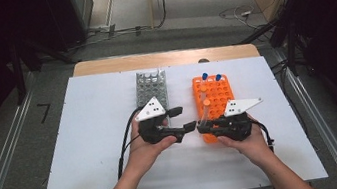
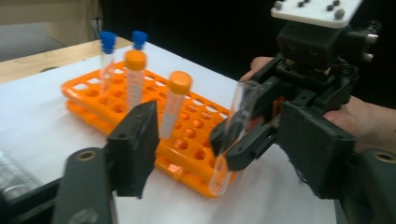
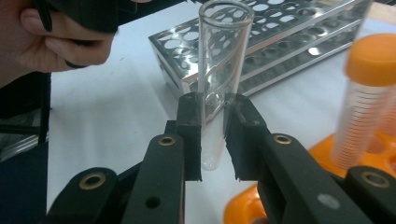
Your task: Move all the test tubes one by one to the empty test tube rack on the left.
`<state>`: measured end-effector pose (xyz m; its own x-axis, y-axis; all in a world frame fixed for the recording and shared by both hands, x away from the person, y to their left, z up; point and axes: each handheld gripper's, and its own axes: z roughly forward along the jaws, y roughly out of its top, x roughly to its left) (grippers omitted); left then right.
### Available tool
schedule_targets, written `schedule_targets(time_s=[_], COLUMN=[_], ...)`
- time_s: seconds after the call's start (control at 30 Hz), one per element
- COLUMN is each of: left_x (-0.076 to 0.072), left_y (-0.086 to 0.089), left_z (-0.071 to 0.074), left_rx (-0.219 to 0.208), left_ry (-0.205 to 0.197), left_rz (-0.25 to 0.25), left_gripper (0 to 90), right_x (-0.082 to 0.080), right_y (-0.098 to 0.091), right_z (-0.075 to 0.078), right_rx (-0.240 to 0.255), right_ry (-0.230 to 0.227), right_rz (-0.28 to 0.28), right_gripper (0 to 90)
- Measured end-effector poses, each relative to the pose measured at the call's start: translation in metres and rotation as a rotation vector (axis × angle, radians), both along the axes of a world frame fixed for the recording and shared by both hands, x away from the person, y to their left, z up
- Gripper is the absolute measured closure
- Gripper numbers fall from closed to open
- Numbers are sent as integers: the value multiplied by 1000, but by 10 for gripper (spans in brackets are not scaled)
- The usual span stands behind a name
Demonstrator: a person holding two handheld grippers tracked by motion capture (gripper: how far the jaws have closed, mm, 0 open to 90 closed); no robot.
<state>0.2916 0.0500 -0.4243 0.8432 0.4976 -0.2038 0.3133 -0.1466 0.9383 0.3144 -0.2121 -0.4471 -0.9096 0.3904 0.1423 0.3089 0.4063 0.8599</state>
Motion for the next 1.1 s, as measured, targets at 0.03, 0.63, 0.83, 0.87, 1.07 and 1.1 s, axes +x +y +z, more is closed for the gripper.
schedule_targets(time_s=[0.03,0.63,0.83,0.87,1.07,1.1], left_x=[0,-4,-5,-5,-2,-2], left_y=[0,-16,-14,-14,-13,-13], left_z=[0,-7,-7,-7,-5,-5], left_rx=[0,41,62,62,50,50], left_ry=[0,-6,-31,-32,-38,-38], left_rz=[0,-63,-47,-45,-25,-25], left_gripper=[346,731,763,766,768,768], right_x=[-1,-8,-7,-7,-6,-6], right_y=[2,24,27,27,21,18], right_z=[0,-1,-3,-3,-4,-4], right_rx=[-2,-19,-13,-10,11,21], right_ry=[3,20,29,29,10,7], right_rz=[5,73,80,79,62,48], right_gripper=[739,739,738,738,679,653])
